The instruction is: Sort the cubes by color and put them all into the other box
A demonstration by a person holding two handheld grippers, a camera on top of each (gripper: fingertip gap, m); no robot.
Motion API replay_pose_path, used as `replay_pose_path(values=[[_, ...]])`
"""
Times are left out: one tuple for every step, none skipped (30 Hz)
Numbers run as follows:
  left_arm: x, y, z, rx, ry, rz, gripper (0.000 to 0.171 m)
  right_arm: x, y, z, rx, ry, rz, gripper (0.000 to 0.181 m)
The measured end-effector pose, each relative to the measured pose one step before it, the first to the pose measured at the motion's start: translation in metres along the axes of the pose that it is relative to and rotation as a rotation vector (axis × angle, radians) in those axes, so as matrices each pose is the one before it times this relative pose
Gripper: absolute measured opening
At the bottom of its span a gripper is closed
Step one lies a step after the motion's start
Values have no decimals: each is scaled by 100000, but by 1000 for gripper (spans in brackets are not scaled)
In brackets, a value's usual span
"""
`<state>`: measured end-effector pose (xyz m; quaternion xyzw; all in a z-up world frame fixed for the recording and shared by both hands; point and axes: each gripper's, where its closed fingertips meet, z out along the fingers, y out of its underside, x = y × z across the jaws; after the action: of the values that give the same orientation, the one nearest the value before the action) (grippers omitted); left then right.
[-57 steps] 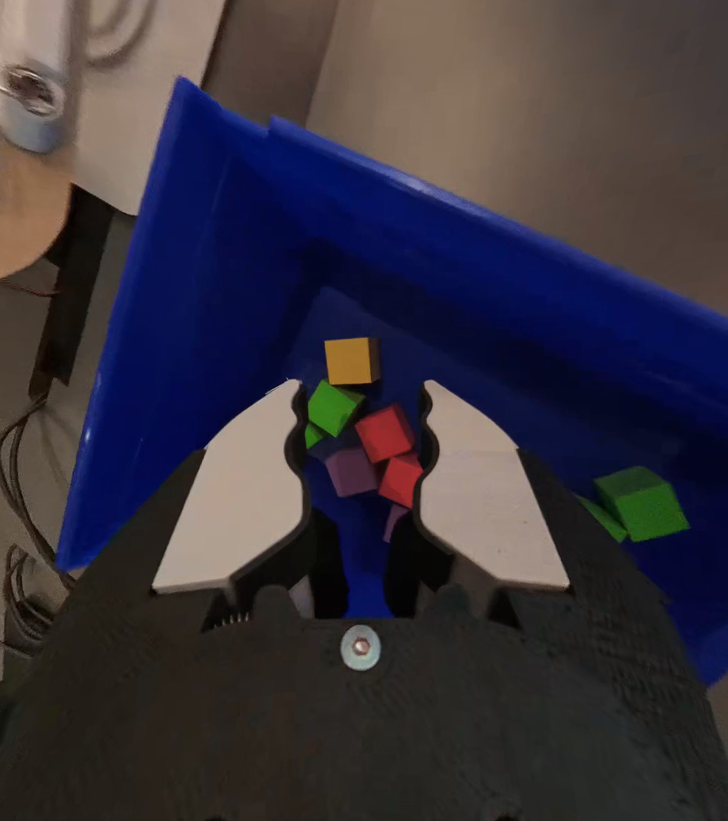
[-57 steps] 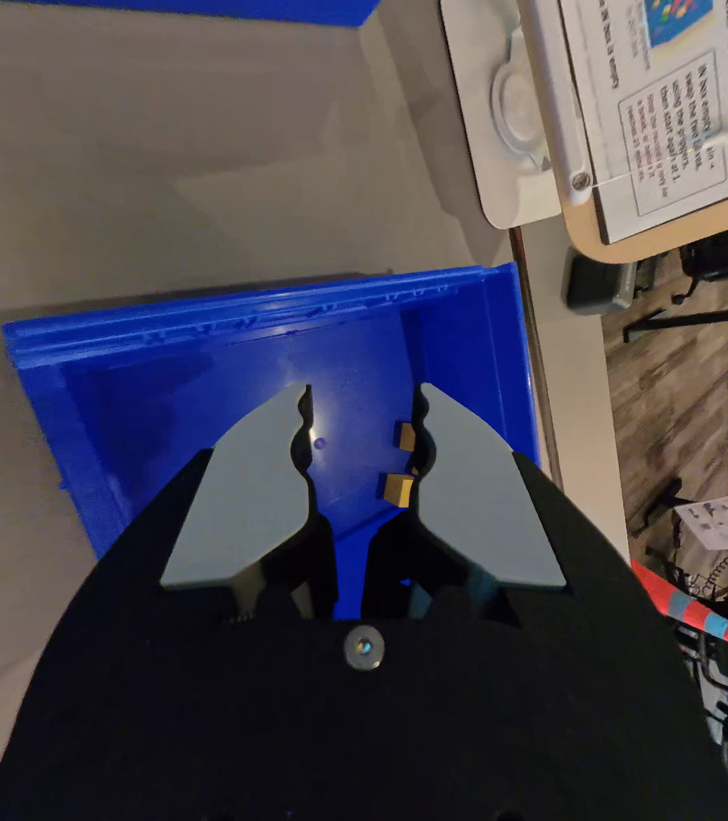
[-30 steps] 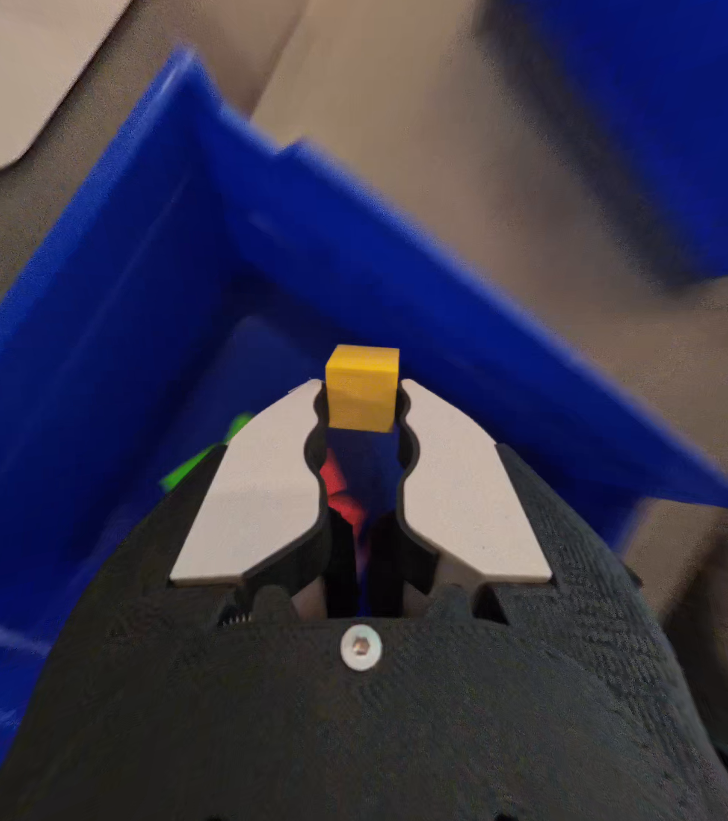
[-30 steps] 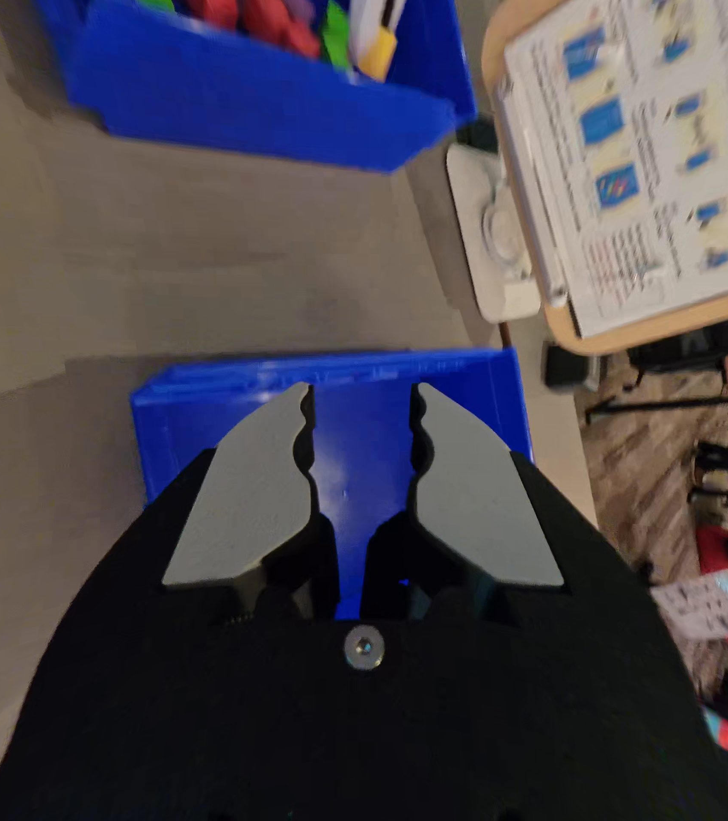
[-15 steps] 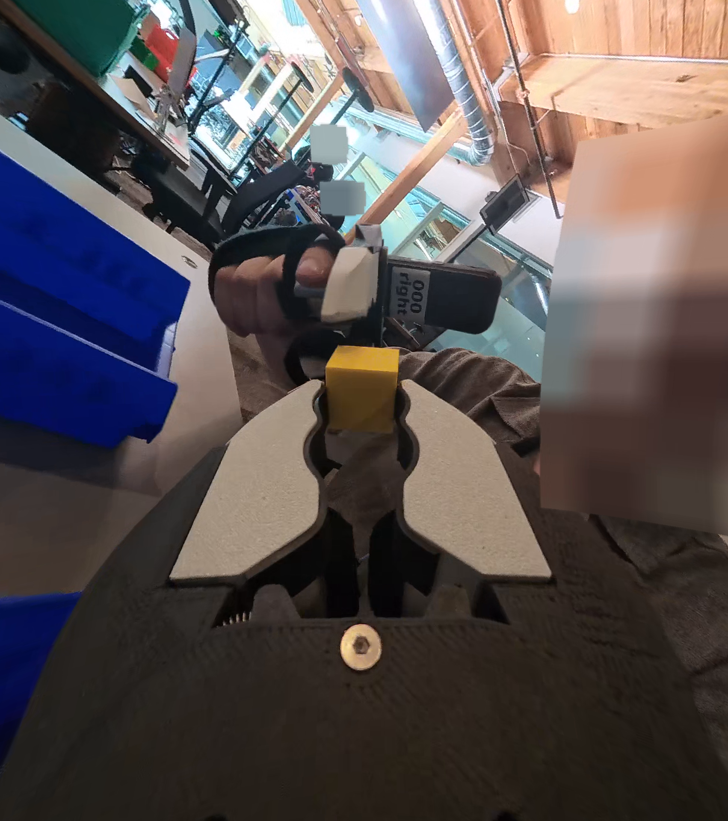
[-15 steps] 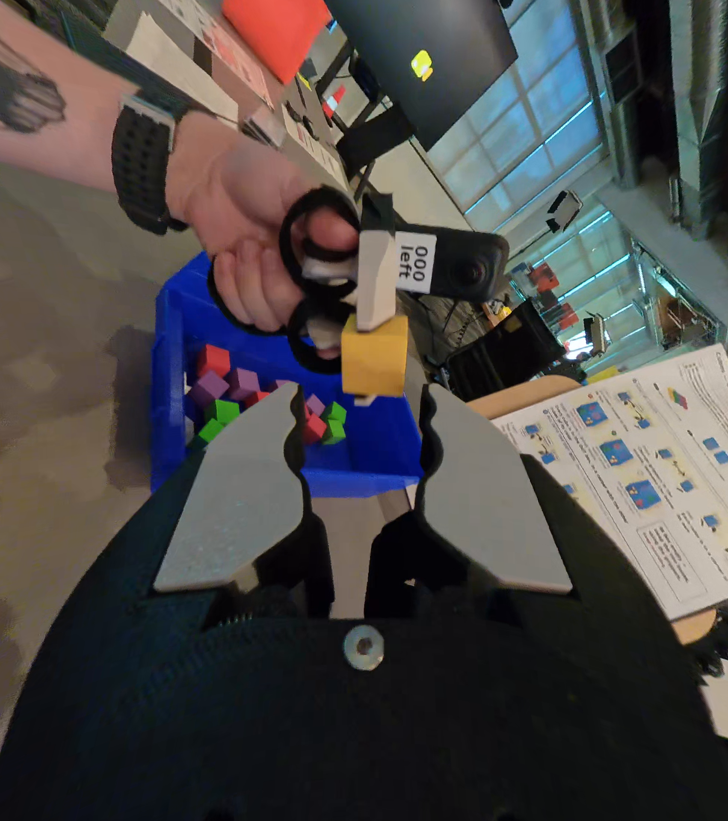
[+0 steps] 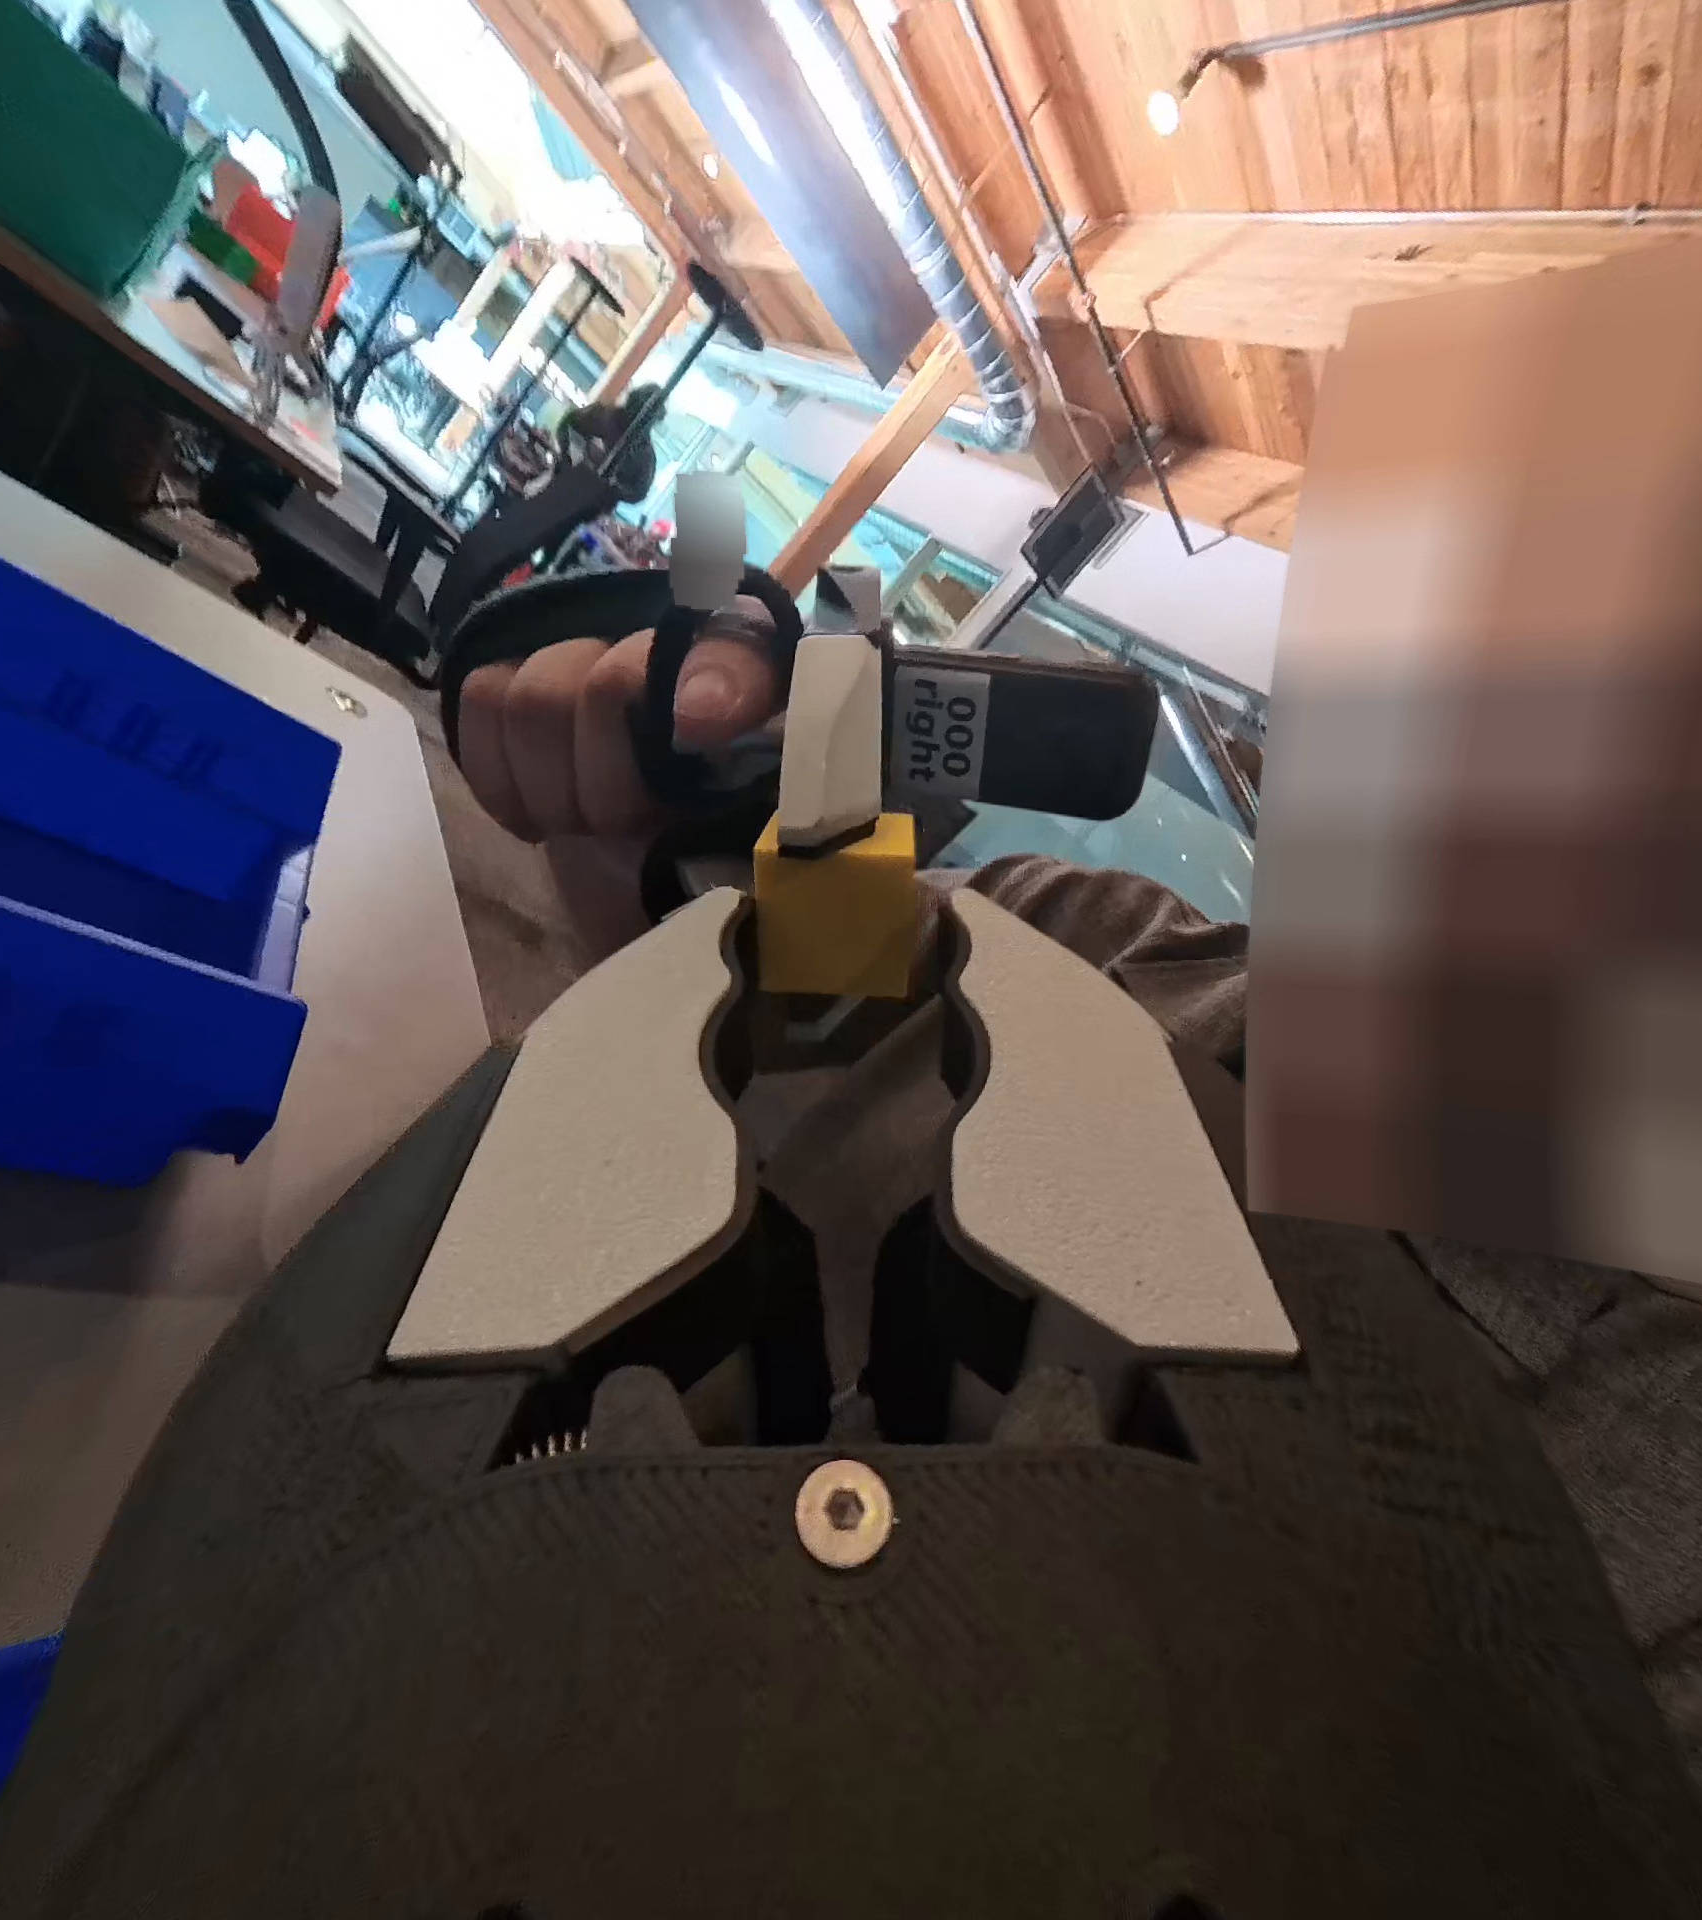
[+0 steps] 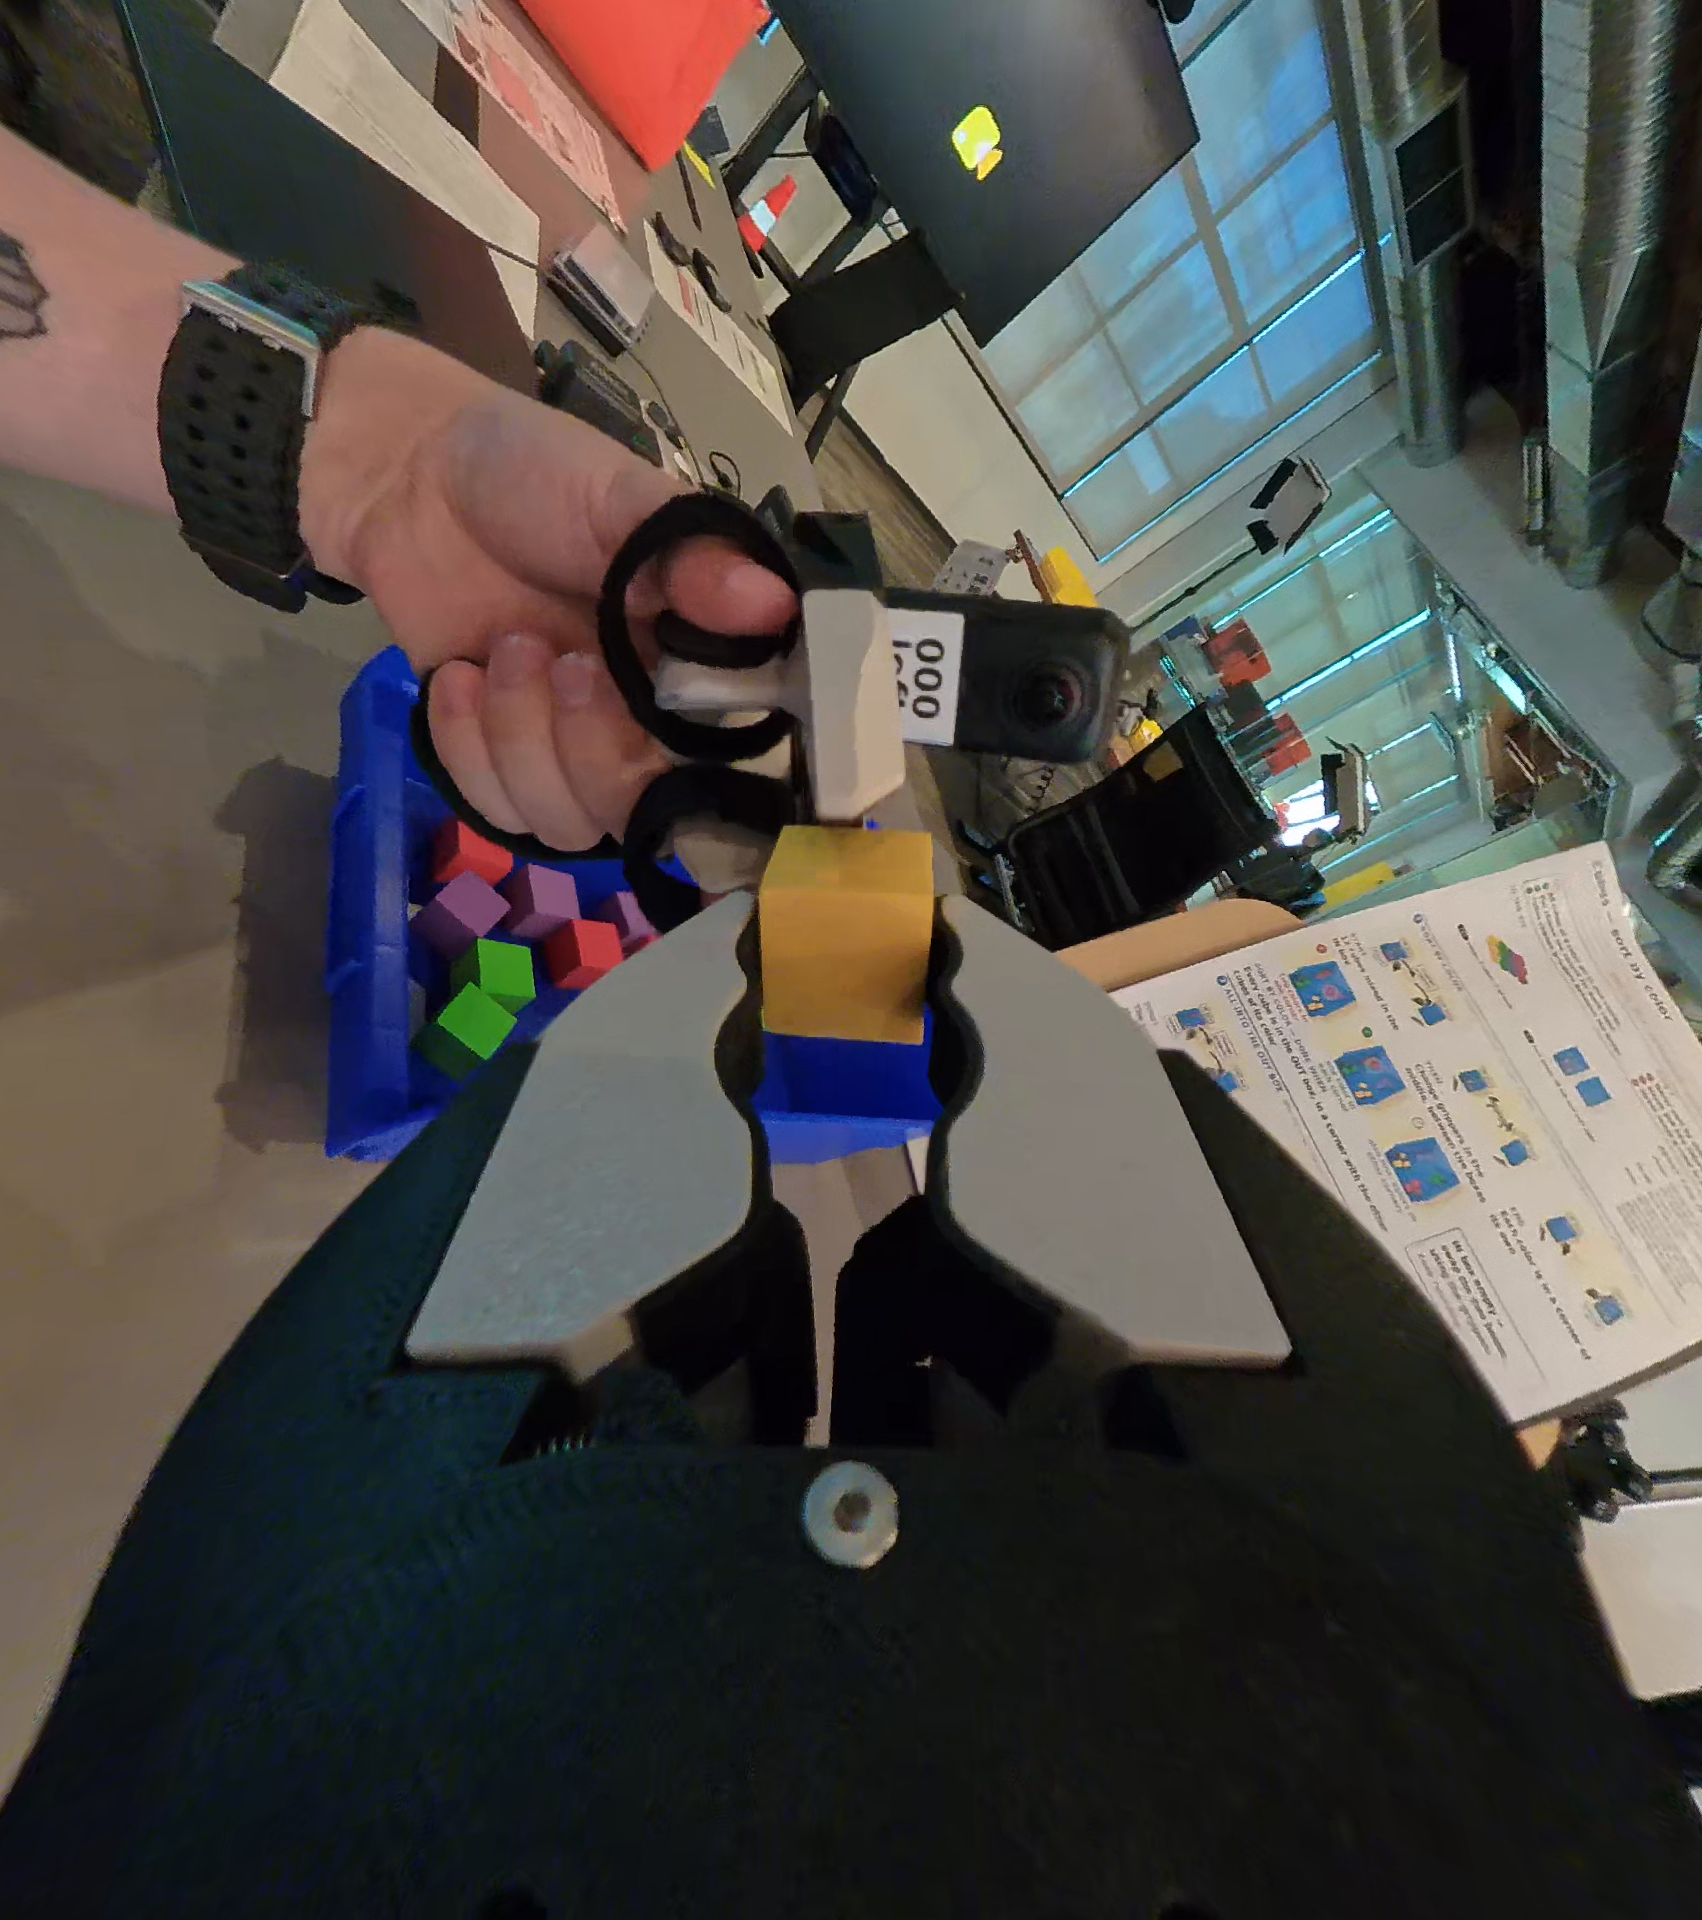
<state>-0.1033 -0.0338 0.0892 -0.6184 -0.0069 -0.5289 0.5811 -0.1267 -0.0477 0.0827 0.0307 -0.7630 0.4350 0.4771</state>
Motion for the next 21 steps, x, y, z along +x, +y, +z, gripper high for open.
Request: replay_pose_path(values=[[50,-404,-228,2930,438,1125,35,286,170,-335,-919,403,211,28],[85,-357,-249,2774,401,1279,41,361,295,-471,-1360,453,-94,28],[149,-232,-267,2149,587,1022,39,500,624,-600,-2959,842,-355,28],[291,-168,-257,1852,1227,790,38,662,1017,-696,-4391,1081,-243,28],[386,-94,-258,1648,1478,792,37,710,1292,-781,-4442,721,682,28],[334,-100,-244,1799,887,660,39,732,1455,-788,-4074,336,1831,28],[319,-86,-231,1914,570,691,35,697,1638,-742,-4328,-82,2679,28],[366,8,-167,1441,698,818,33,652,1916,-609,-5530,-568,3263,28],[295,59,-154,977,-110,877,31,667,2171,-469,-6723,-334,3287,28],[107,123,-151,511,-1898,1485,29,681,2362,-308,-7390,-319,3263,28],[-175,217,-166,-439,-4347,2410,27,590,2430,-105,-7737,-983,4081,28],[-408,265,-210,-1096,-6476,3298,28,565,2320,71,-7102,-859,4336,28],[-531,185,-220,-762,-7564,3888,25,368,2145,236,-6410,-1914,4217,28],[-722,72,-182,-707,-8854,3706,22,254,1885,357,-5394,-2031,3940,28],[-882,252,-114,-2993,-10064,3235,21,162,1807,458,-5727,-2282,3618,28],[-820,580,-70,-5812,-10133,3948,22,183,1570,528,-5190,-1731,3099,28],[-763,514,-83,-5066,-10247,4891,22,223,1317,601,-4134,-852,2686,28],[-640,241,-117,-2449,-9321,4281,22,74,1131,684,-3903,-1474,2606,28],[-361,69,-98,-992,-6477,2956,24,159,942,767,-3140,-599,2838,28],[-234,86,-68,-1418,-4605,1783,25,140,1037,913,-4608,-1099,3644,28],[-404,274,-43,-2740,-5096,1615,27,69,891,973,-4410,-1705,4633,29]])
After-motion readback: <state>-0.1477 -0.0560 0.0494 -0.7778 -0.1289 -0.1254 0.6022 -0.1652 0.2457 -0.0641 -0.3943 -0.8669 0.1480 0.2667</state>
